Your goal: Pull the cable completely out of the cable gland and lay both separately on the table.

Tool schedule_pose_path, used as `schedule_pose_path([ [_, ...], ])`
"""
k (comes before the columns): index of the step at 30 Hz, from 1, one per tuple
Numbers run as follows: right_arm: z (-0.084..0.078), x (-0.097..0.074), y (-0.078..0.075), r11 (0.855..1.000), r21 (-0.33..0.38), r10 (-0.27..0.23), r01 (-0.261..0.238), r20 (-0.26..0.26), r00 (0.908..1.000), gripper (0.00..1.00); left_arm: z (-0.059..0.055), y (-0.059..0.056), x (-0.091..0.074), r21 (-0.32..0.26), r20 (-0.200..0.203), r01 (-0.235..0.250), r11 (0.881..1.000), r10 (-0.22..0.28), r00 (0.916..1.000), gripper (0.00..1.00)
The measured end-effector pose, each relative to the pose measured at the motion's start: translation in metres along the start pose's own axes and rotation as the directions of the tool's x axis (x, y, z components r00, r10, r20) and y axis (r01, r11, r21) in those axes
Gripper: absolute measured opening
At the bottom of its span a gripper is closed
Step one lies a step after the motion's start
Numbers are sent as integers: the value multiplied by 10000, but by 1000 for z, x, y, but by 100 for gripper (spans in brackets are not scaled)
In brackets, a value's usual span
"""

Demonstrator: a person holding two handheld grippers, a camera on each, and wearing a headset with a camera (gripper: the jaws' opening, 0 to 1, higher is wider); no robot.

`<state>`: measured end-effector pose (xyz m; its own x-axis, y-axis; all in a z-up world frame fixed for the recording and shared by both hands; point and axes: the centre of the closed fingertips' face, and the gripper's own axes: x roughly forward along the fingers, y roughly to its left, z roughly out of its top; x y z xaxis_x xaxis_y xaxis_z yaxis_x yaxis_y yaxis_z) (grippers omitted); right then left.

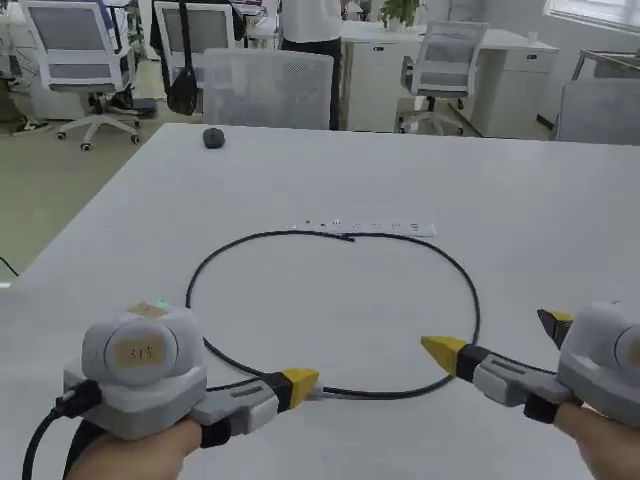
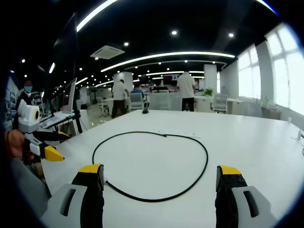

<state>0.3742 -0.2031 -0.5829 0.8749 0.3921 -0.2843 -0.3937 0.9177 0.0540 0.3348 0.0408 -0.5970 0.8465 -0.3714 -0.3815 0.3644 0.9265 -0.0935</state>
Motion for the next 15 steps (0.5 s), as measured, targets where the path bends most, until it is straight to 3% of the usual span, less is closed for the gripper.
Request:
schedule_pose_path([
  [15, 0, -1, -1, 10000, 86, -41, 41, 19, 10000, 99, -1, -1, 0, 9, -36, 38, 10000, -37, 10000, 99],
])
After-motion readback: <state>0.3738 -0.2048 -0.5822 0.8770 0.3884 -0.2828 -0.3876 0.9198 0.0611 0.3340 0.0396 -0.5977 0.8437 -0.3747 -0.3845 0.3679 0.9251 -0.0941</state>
